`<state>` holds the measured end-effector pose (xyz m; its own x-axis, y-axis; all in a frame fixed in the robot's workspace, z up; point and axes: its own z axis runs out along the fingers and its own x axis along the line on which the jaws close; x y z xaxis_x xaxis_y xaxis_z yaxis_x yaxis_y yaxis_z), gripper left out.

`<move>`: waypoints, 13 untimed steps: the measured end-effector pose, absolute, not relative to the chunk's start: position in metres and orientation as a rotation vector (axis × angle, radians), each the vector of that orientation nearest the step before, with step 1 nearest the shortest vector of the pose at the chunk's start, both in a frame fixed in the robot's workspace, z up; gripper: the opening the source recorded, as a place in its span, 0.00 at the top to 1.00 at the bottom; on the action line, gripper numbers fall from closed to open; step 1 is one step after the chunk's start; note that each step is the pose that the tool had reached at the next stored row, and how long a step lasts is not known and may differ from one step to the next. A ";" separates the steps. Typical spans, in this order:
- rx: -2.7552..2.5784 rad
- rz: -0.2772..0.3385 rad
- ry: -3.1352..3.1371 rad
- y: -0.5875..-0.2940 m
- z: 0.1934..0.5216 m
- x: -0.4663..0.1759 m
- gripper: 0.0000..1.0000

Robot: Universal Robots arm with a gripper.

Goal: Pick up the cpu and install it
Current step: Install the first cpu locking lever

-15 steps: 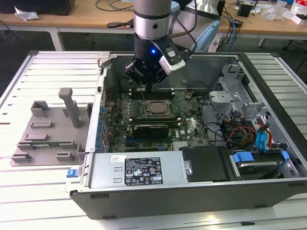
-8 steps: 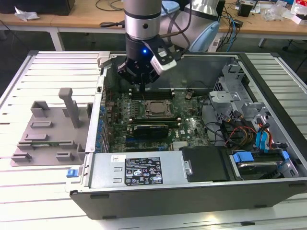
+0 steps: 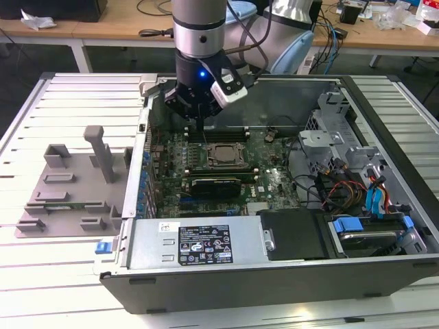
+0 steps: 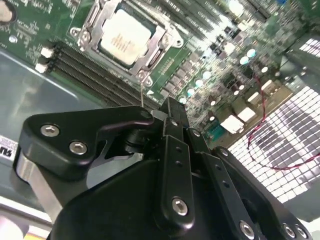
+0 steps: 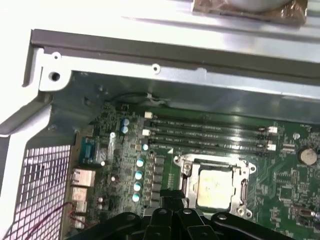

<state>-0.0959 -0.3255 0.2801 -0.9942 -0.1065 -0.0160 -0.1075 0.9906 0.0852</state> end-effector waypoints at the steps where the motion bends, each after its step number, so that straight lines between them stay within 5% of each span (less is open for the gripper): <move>1: -0.168 0.158 3.121 -0.325 0.280 -0.096 0.89; 11: -0.167 0.194 3.118 -0.325 0.276 -0.100 0.89; 13: -0.167 0.248 3.112 -0.325 0.274 -0.103 0.89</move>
<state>-0.1029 -0.3255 0.2743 -0.9942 -0.1050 -0.0237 -0.1075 0.9818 0.1568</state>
